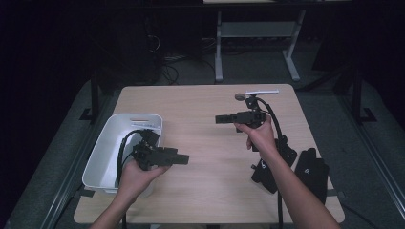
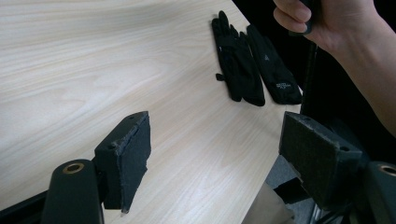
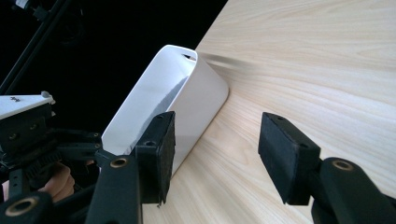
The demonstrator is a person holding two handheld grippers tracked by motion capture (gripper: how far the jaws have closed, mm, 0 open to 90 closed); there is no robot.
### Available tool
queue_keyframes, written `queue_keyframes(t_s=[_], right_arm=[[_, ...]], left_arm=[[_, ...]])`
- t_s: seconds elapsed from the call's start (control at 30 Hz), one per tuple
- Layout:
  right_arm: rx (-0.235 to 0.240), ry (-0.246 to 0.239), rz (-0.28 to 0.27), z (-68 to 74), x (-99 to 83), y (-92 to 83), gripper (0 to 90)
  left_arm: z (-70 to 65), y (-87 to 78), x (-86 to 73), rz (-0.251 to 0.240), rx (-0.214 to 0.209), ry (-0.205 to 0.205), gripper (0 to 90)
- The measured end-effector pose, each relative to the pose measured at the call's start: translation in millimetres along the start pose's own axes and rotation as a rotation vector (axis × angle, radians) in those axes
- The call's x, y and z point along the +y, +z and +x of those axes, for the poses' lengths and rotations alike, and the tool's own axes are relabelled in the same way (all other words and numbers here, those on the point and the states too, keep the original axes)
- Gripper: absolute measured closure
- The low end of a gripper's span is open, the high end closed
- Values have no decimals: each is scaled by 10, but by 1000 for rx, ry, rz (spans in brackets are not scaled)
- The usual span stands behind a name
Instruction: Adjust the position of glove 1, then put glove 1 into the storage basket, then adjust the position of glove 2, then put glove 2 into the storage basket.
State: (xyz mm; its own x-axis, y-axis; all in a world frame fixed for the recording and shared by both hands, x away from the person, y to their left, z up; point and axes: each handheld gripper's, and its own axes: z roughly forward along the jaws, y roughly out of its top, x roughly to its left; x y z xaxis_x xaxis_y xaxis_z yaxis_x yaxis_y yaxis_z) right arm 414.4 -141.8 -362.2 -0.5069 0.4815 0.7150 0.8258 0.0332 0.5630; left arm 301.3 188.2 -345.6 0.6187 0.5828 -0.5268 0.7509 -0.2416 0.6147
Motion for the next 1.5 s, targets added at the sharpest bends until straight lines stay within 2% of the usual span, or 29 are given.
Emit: queue_keyframes(t_s=[0.37, 0.7, 0.77, 0.97, 1.23, 1.5], right_arm=[[-18, 21, -24, -113, -81, -180, 458], [-36, 43, -23, -242, -148, -305, 458], [-39, 46, -27, -267, -168, -329, 458], [-50, 55, -33, -332, -222, -405, 458], [-69, 65, -46, -411, -323, -577, 458], [-96, 75, -57, -490, -425, -784, 459]], left_arm=[[-48, 99, 34, 22, -11, 21, 249], [-70, 173, 54, 32, -20, 20, 247], [-65, 182, 58, 33, -23, 35, 246], [-100, 244, 63, 35, -27, 31, 244], [-175, 389, 82, 43, -43, 41, 243], [-268, 658, 121, 61, -71, 59, 240]])
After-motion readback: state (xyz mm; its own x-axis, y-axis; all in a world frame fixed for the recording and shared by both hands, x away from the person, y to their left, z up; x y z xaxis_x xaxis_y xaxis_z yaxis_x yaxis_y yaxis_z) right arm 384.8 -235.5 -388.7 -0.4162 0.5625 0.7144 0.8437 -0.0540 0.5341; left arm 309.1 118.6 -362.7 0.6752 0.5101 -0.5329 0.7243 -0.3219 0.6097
